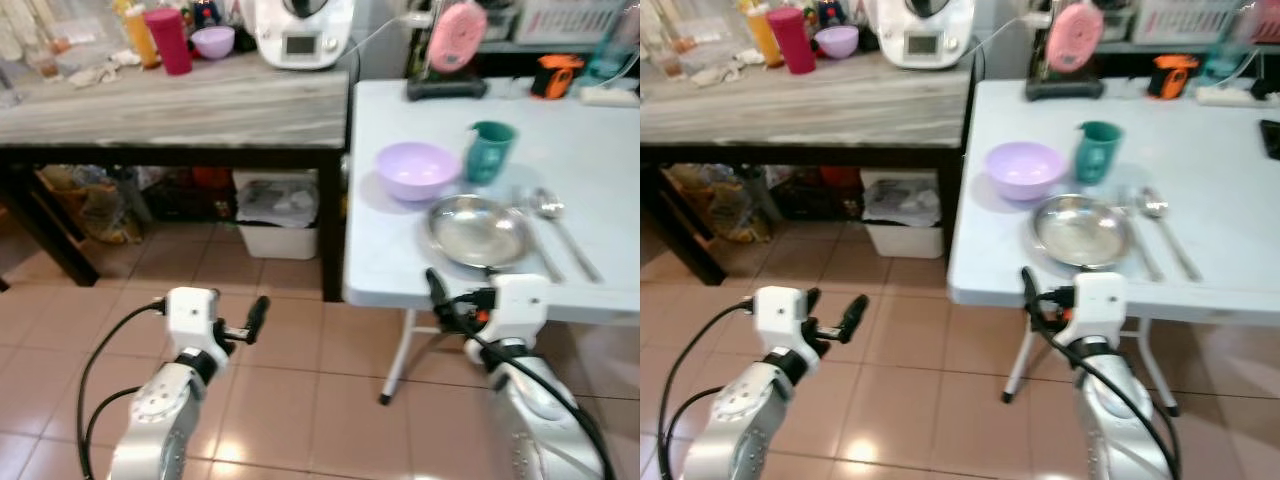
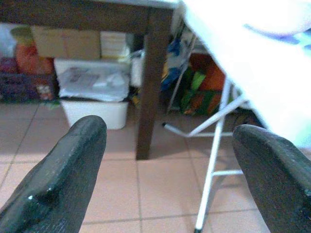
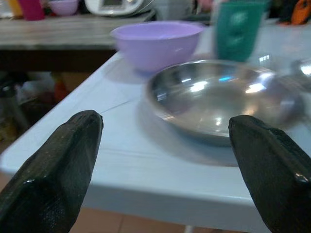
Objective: Setting the table
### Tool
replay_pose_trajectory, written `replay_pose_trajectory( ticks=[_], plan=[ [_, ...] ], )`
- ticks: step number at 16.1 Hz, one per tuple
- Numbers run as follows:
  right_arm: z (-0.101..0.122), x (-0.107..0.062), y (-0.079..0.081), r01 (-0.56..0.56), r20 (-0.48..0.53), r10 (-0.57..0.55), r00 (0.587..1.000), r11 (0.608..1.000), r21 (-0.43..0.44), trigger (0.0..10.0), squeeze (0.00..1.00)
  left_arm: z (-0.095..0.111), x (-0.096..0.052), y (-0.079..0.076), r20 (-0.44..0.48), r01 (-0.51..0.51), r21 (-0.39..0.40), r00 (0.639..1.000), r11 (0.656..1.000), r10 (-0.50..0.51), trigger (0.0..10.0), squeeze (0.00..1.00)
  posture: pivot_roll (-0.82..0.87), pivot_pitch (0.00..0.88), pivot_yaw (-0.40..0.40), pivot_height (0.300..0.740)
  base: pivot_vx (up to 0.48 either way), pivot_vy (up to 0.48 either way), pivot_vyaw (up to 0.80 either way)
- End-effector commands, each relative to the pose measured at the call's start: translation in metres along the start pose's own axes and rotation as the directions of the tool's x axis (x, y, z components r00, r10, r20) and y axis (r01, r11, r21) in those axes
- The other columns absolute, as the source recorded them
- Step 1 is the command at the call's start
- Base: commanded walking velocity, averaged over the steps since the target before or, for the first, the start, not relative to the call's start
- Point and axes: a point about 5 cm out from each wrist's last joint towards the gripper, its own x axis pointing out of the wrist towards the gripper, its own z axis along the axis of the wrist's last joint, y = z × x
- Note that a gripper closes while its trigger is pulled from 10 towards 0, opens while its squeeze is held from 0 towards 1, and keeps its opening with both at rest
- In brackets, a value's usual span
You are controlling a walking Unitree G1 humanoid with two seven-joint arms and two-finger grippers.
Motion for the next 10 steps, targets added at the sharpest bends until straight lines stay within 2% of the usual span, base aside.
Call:
replay_pose_trajectory(
  ticks=[1,3,5,6,7,10],
  plan=[
    [0.0004,0.0023,0.0065,-0.018,0.001,0.018,1.0,1.0,0.019,10.0,0.0,0.002,-0.0025,0.0098,0.001,-0.039,0.02,0.999,0.999,0.039,10.0,0.0,-0.19,0.081,0.042,0.74,0.0,-0.319,0.0],
    [0.0005,0.0038,0.0045,0.001,0.004,-0.001,1.0,1.0,0.01,10.0,0.0,0.0022,-0.0022,0.0104,0.001,-0.043,0.022,0.999,0.999,0.043,10.0,0.0,-0.19,0.082,0.042,0.74,0.0,-0.148,0.0],
    [0.0014,0.0056,0.0035,0.013,0.01,-0.012,1.0,0.997,-0.073,10.0,0.0,0.0027,-0.0014,0.0103,0.006,-0.048,0.025,0.999,0.999,0.048,10.0,0.0,-0.19,0.082,0.042,0.74,0.0,0.0,0.0],
    [0.0014,0.0059,0.0032,0.004,0.024,-0.003,1.0,1.0,-0.025,10.0,0.0,0.0047,-0.001,0.0093,0.024,-0.048,0.013,0.999,0.999,0.048,10.0,0.0,-0.19,0.082,0.042,0.74,0.0,0.0,0.0],
    [0.0022,0.006,0.0023,0.006,0.032,-0.006,0.999,1.0,-0.016,10.0,0.0,0.0062,-0.0007,0.0088,0.038,-0.043,-0.007,0.998,0.999,0.043,10.0,0.0,-0.19,0.083,0.041,0.74,0.0,0.0,0.0],
    [0.0059,0.0064,-0.0024,0.045,0.048,-0.043,0.998,0.998,-0.038,10.0,0.0,0.0091,0.002,0.009,0.057,-0.04,0.025,0.998,0.999,0.038,10.0,0.0,-0.19,0.079,0.041,0.74,0.0,0.0,0.0]
  ],
)
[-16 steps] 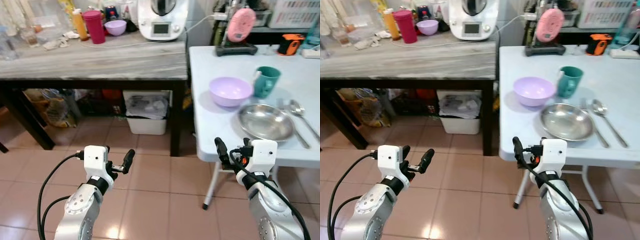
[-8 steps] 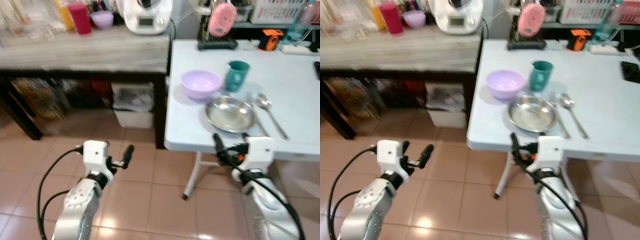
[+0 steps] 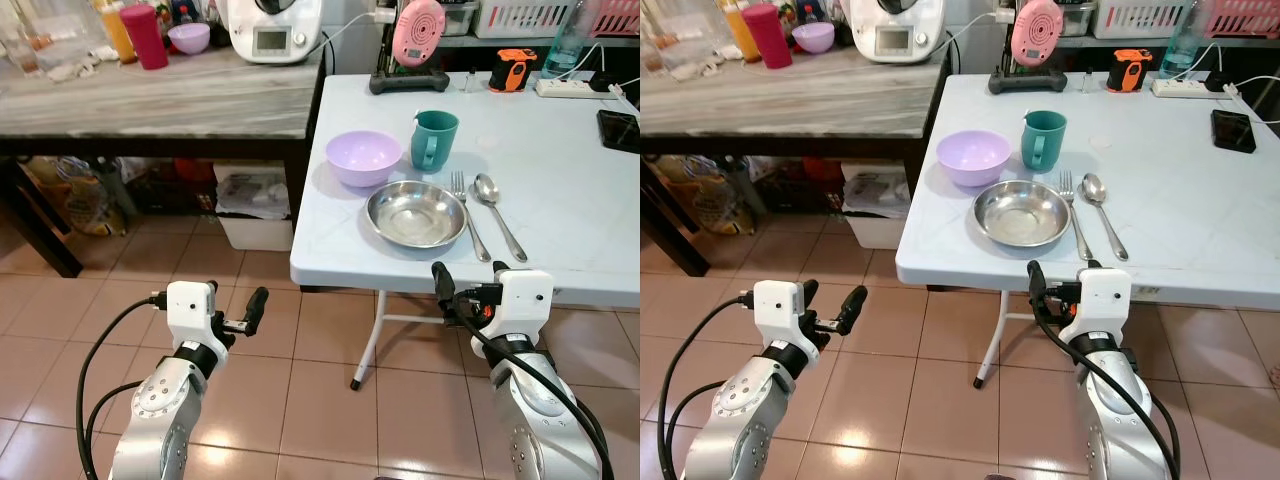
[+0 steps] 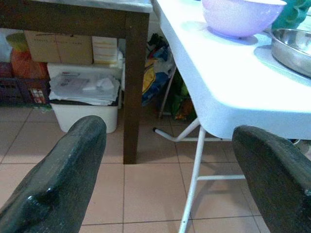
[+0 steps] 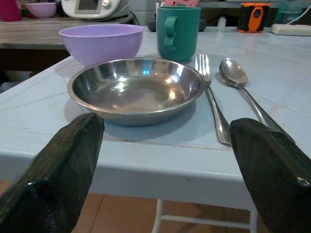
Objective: Setting the table
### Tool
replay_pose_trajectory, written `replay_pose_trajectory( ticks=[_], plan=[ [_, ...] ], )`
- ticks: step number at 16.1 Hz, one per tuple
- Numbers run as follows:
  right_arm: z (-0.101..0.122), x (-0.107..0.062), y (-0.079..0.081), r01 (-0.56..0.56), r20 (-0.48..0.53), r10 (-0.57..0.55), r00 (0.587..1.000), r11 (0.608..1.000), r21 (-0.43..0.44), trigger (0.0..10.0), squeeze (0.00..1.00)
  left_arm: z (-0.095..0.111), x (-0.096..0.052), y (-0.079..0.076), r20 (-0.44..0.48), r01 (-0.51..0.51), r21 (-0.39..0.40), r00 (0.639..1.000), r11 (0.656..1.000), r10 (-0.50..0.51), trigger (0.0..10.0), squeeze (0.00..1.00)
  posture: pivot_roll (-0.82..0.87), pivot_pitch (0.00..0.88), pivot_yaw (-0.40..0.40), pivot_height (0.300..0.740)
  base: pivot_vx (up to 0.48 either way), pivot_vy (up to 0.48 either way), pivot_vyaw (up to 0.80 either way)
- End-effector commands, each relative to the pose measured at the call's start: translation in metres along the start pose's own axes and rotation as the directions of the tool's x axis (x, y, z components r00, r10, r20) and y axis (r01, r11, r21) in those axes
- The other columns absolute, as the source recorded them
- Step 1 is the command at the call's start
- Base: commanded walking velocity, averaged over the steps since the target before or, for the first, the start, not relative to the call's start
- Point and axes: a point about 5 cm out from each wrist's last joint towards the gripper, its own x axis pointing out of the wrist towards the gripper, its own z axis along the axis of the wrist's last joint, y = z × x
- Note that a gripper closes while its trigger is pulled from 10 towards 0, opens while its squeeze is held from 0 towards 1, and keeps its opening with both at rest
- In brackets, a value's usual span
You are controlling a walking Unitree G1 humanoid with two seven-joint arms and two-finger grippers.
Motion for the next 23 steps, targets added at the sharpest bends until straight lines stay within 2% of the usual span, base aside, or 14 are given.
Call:
replay_pose_trajectory(
  ticks=[1,2,6,9,23],
  plan=[
    [0.004,0.002,0.002,-0.011,0.015,0.011,1.0,1.0,0.004,10.0,0.0,0.004,0.0,0.007,0.005,-0.018,0.032,1.0,0.999,0.018,10.0,0.0,-0.19,0.079,0.041,0.74,0.0,0.0,0.0],
    [0.005,0.002,0.003,-0.013,0.023,0.012,1.0,1.0,0.018,10.0,0.0,0.004,0.0,0.005,0.012,0.009,-0.004,1.0,1.0,-0.009,10.0,0.0,-0.19,0.077,0.042,0.74,0.0,0.0,0.0],
    [0.004,0.003,0.005,-0.023,0.02,0.023,1.0,1.0,0.015,10.0,0.0,0.005,0.001,-0.001,0.022,0.058,-0.014,0.998,0.998,-0.057,10.0,0.0,-0.2,0.075,0.043,0.74,0.0,0.0,-0.46],
    [0.004,0.003,0.004,-0.022,0.022,0.022,1.0,1.0,0.015,10.0,0.0,0.005,0.001,-0.003,0.025,0.077,-0.027,0.997,0.997,-0.076,10.0,0.0,-0.2,0.074,0.044,0.74,0.273,0.0,-0.7],
    [0.006,0.002,0.001,-0.006,0.034,0.006,0.999,1.0,-0.006,10.0,0.0,0.003,0.004,-0.011,0.021,0.124,-0.042,0.992,0.991,-0.123,10.0,0.0,-0.22,0.081,0.04,0.74,0.289,0.0,0.0]
  ],
)
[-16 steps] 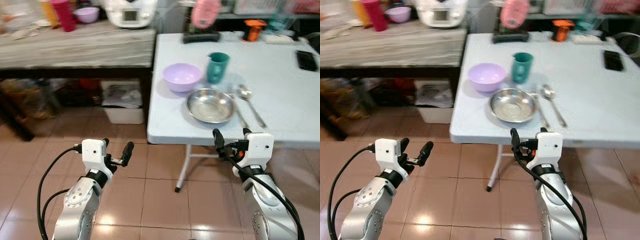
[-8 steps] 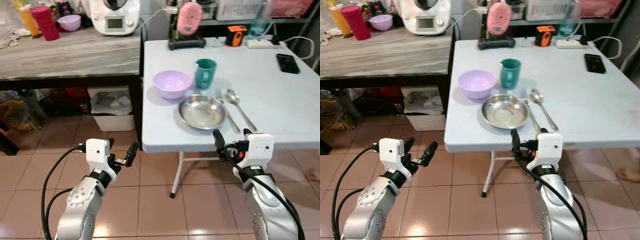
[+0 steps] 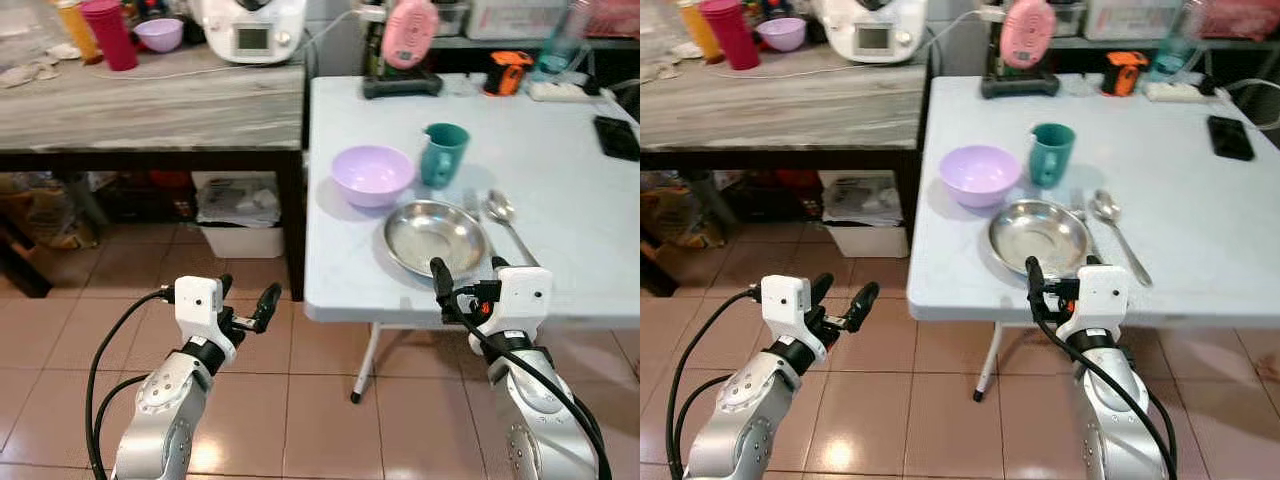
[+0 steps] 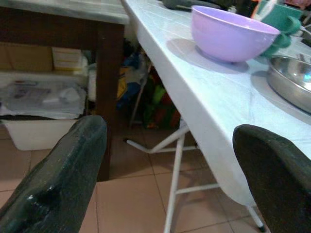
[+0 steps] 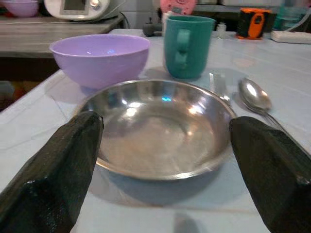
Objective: Setting the table
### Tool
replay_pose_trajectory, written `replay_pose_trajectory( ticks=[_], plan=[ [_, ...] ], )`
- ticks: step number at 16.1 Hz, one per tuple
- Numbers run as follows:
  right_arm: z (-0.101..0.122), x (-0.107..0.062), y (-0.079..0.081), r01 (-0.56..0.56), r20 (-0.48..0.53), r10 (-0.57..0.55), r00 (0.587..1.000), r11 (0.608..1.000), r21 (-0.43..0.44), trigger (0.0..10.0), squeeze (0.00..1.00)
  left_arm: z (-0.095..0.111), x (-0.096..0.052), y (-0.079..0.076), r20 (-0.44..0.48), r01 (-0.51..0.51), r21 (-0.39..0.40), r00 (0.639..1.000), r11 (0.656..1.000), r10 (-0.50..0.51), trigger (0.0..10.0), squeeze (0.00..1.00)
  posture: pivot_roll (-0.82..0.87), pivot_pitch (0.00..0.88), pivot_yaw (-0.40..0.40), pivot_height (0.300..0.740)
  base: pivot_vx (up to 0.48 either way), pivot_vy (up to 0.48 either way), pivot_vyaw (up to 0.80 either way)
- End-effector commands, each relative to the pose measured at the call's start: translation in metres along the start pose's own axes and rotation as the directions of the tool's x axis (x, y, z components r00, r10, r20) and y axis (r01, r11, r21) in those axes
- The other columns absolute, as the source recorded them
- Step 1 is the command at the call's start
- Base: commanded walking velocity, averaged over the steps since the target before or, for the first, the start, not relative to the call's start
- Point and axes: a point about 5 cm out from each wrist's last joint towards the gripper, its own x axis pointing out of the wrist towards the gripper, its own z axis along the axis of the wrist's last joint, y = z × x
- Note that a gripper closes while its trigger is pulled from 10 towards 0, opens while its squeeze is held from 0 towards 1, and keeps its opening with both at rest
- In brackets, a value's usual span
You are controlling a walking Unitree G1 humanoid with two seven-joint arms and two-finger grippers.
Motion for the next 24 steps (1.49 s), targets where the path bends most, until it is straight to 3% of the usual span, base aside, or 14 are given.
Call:
replay_pose_trajectory(
  ticks=[1,9,15,16,24],
  plan=[
    [0.002,-0.001,-0.001,0.001,0.01,-0.001,1.0,1.0,-0.01,10.0,0.0,-0.001,-0.001,-0.001,-0.01,0.014,-0.001,1.0,1.0,-0.014,10.0,0.0,-0.22,0.081,0.04,0.74,0.277,0.0,0.0],
    [0.002,-0.003,-0.003,0.01,0.004,-0.01,1.0,1.0,-0.021,10.0,0.0,-0.008,-0.008,-0.001,-0.042,0.044,0.001,0.998,0.999,-0.044,10.0,0.0,-0.22,0.092,0.038,0.74,0.167,0.0,0.0],
    [0.007,-0.009,-0.033,0.176,0.024,-0.175,0.984,0.977,-0.117,10.0,0.0,-0.007,-0.011,-0.008,-0.057,0.178,0.105,0.983,0.978,-0.172,10.0,0.0,-0.23,0.104,0.041,0.74,0.0,0.0,0.0],
    [0.008,-0.009,-0.036,0.185,0.015,-0.185,0.983,0.977,-0.109,10.0,0.0,-0.005,-0.011,-0.011,-0.055,0.227,0.145,0.974,0.963,-0.221,10.0,0.0,-0.23,0.109,0.045,0.74,0.0,0.0,0.0],
    [0.029,0.016,-0.045,0.139,0.035,-0.14,0.989,0.99,0.031,10.0,0.0,-0.002,-0.009,-0.013,-0.05,0.296,0.213,0.955,0.931,-0.292,10.0,0.0,-0.24,0.141,0.058,0.74,0.0,0.0,0.0]
  ],
)
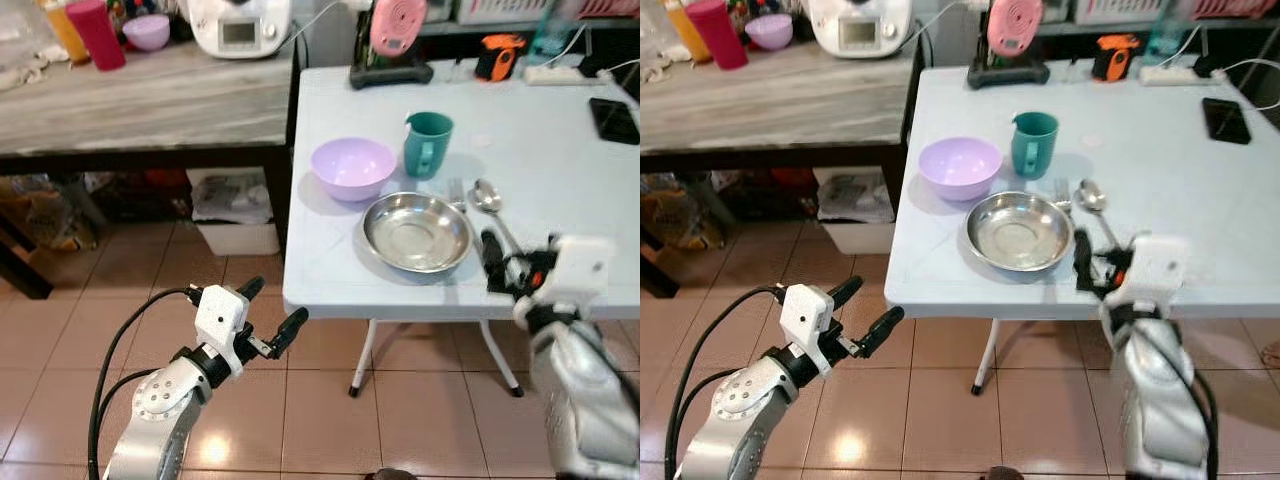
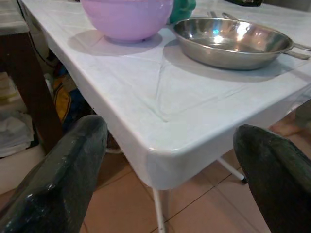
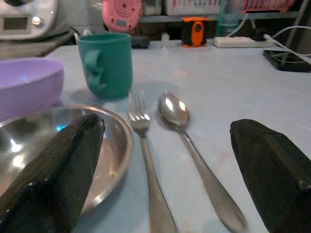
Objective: Setting the table
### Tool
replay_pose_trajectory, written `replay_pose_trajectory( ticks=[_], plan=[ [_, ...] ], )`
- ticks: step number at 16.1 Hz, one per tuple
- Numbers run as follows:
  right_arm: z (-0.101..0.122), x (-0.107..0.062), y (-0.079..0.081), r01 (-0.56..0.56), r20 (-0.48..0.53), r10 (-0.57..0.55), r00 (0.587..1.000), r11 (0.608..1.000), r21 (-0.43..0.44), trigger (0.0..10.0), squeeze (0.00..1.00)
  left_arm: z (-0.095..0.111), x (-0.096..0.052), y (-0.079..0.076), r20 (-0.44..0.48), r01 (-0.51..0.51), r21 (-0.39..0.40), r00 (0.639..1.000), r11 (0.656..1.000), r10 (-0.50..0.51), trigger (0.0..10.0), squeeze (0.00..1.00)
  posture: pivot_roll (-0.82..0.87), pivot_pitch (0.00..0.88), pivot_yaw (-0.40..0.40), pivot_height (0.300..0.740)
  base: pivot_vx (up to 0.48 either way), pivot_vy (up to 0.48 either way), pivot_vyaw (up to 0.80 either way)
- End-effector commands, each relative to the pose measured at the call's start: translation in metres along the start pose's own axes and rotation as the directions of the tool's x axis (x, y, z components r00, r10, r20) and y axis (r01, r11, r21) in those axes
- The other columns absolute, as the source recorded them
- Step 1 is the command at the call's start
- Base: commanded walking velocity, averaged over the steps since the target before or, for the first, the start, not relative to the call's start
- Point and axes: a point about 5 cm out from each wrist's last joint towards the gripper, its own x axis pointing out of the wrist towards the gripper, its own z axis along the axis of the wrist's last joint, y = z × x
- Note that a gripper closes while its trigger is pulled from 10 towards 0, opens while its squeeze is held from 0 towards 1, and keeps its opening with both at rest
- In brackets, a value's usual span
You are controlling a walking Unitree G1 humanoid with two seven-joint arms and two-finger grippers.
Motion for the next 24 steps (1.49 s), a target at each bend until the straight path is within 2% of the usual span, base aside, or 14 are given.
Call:
replay_pose_trajectory(
  ticks=[1,5,9,10,16,17,18,24],
  plan=[
    [-0.002,0.002,-0.002,-0.009,-0.024,0.009,1.0,1.0,0.028,10.0,0.0,-0.002,-0.002,0.001,-0.014,0.001,0.015,1.0,1.0,-0.001,10.0,0.0,-0.24,0.145,0.058,0.74,0.0,0.0,0.0],
    [-0.005,0.016,0.015,-0.088,-0.08,0.096,0.992,0.992,0.094,10.0,0.0,0.002,0.0,-0.001,-0.005,0.0,0.037,1.0,0.999,0.0,10.0,0.0,-0.22,0.146,0.057,0.74,0.0,0.0,0.0],
    [-0.015,0.019,0.018,-0.086,-0.134,0.1,0.986,0.991,0.103,10.0,0.0,0.009,0.0,-0.001,0.008,-0.004,0.052,1.0,0.999,0.003,10.0,0.0,-0.21,0.144,0.053,0.74,0.0,0.0,0.0],
    [-0.018,0.021,0.021,-0.105,-0.152,0.125,0.98,0.985,0.135,10.0,0.0,0.011,0.0,-0.002,0.012,-0.003,0.056,1.0,0.998,0.002,10.0,0.0,-0.2,0.144,0.053,0.74,0.0,0.0,0.0],
    [-0.026,0.029,0.038,-0.166,-0.201,0.202,0.959,0.969,0.183,10.0,0.0,0.015,0.001,-0.005,0.013,0.017,0.077,1.0,0.997,-0.018,10.0,0.0,-0.21,0.137,0.052,0.74,0.0,0.0,0.0],
    [-0.029,0.029,0.039,-0.168,-0.215,0.209,0.954,0.966,0.195,2.7,0.0,0.014,0.001,-0.006,0.012,0.025,0.082,1.0,0.996,-0.026,10.0,0.0,-0.21,0.134,0.051,0.74,0.0,0.0,0.0],
    [-0.03,0.029,0.04,-0.161,-0.224,0.206,0.953,0.966,0.204,0.0,0.0,0.014,0.001,-0.006,0.011,0.03,0.087,0.999,0.996,-0.031,10.0,0.0,-0.21,0.134,0.05,0.74,0.0,0.0,0.0],
    [-0.037,0.029,0.031,-0.135,-0.265,0.187,0.946,0.97,0.202,0.0,0.0,0.014,-0.001,-0.005,0.015,0.047,0.105,0.999,0.993,-0.049,10.0,0.0,-0.2,0.126,0.048,0.74,0.0,0.0,0.0]
  ],
)
